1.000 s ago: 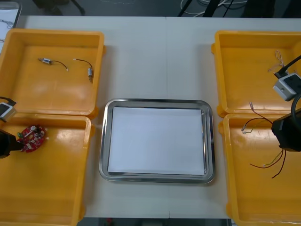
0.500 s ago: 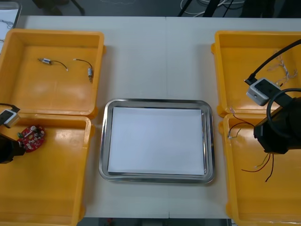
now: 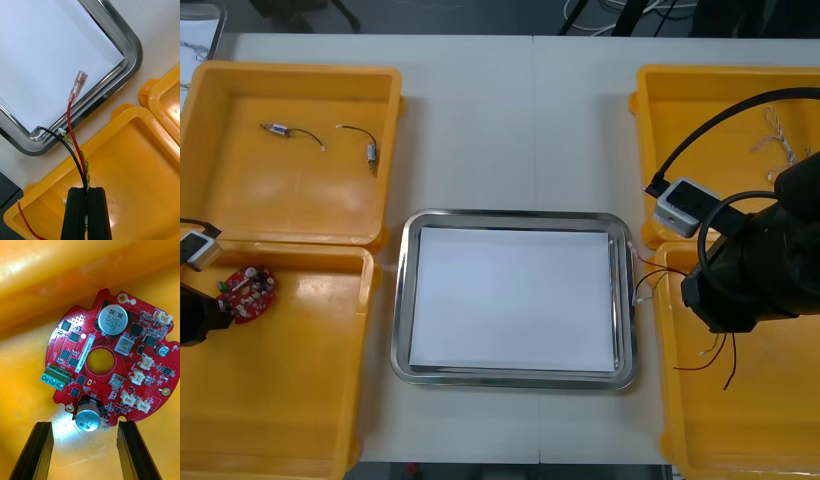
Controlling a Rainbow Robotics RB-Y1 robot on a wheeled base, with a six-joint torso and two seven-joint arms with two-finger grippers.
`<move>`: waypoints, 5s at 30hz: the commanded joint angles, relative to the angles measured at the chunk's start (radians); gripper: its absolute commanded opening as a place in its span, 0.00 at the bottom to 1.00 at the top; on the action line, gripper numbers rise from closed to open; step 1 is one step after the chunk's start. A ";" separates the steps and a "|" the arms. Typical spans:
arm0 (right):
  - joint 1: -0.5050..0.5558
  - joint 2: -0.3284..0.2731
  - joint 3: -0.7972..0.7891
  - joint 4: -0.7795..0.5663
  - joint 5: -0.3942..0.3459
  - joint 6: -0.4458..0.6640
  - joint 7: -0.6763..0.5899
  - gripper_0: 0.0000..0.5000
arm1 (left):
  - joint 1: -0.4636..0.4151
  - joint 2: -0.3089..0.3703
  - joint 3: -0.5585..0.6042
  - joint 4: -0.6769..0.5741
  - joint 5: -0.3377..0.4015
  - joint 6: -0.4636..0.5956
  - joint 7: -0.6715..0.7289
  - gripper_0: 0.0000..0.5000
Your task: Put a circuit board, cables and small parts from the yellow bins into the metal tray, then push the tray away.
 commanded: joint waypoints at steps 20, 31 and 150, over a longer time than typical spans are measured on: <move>-0.048 -0.036 0.053 -0.011 0.032 -0.007 -0.037 0.00 | -0.056 -0.011 -0.017 0.020 -0.024 -0.011 0.030 1.00; -0.048 -0.036 0.053 -0.012 0.035 0.007 -0.042 0.00 | -0.058 -0.011 -0.059 0.020 -0.033 -0.057 0.041 1.00; -0.048 -0.035 0.053 -0.012 0.034 0.010 -0.077 0.00 | 0.096 0.031 0.236 -0.339 -0.055 0.342 0.277 1.00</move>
